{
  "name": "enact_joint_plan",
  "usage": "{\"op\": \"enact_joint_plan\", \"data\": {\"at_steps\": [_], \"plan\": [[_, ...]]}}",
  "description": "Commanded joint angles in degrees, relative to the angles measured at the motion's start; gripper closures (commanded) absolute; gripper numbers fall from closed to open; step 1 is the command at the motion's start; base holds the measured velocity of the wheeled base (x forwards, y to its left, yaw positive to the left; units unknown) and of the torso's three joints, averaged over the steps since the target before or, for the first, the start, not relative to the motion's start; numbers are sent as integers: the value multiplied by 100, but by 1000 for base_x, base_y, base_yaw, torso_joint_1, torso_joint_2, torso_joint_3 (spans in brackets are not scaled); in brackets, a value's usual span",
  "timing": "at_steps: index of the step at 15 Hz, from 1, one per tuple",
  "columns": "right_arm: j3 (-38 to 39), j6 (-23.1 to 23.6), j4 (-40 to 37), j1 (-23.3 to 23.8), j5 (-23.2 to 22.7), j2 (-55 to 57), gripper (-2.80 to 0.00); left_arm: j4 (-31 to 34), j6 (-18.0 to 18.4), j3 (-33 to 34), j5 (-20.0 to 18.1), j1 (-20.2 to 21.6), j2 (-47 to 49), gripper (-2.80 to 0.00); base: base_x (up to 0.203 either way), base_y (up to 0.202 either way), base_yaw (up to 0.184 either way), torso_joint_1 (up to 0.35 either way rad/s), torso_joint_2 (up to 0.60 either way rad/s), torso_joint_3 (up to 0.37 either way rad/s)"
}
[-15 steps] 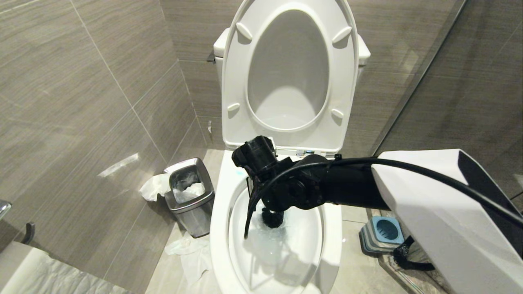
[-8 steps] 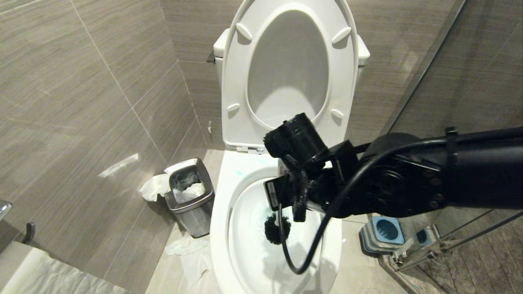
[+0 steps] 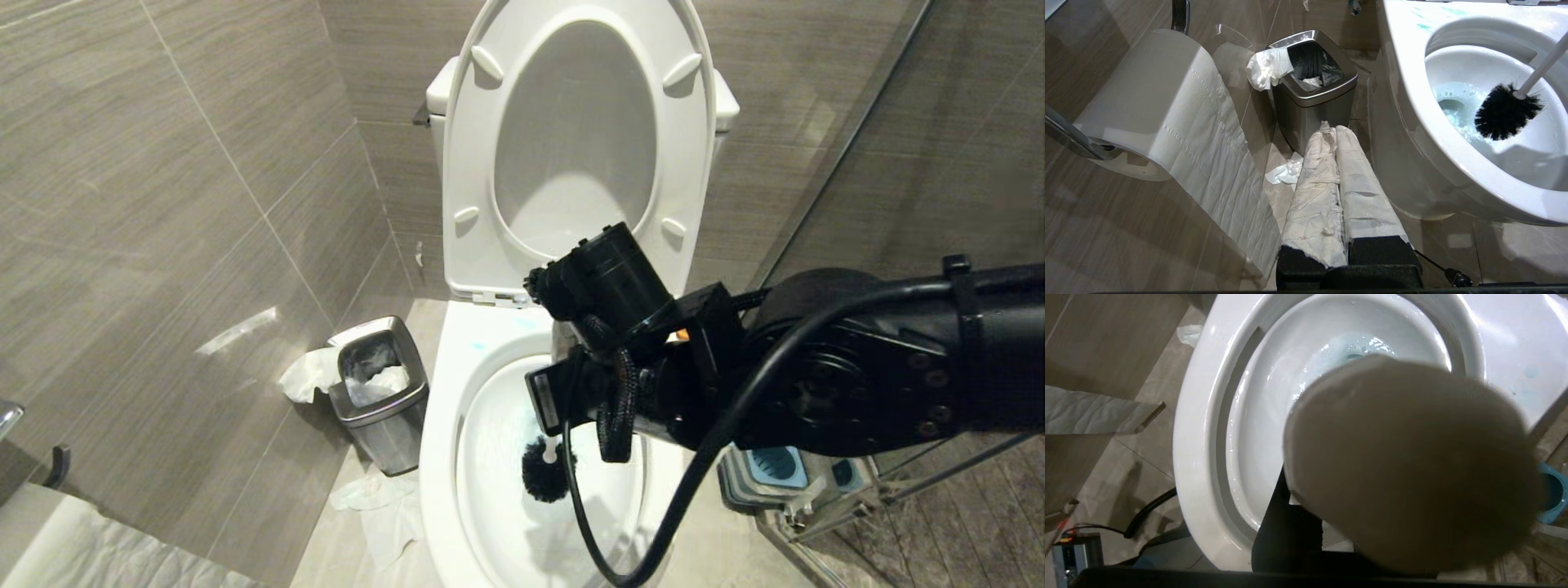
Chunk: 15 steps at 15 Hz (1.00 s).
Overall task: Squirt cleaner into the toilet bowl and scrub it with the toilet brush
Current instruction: Scrub the toilet bowl
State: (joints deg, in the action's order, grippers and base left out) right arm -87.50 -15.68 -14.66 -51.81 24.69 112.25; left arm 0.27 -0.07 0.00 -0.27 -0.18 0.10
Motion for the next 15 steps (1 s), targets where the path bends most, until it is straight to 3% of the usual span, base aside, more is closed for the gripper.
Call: {"op": "enact_joint_plan", "data": {"at_steps": [1, 9, 15], "plan": [[-83, 70, 299, 3, 47, 562, 0, 0, -1, 15, 0, 1, 5, 0, 0, 0, 0, 0, 0, 0], [-1411, 336, 655, 33, 444, 1490, 0, 0, -1, 13, 0, 1, 7, 0, 0, 0, 0, 0, 0, 0], [-2255, 424, 696, 441, 714, 1976, 0, 0, -1, 9, 0, 1, 7, 0, 0, 0, 0, 0, 0, 0]]}}
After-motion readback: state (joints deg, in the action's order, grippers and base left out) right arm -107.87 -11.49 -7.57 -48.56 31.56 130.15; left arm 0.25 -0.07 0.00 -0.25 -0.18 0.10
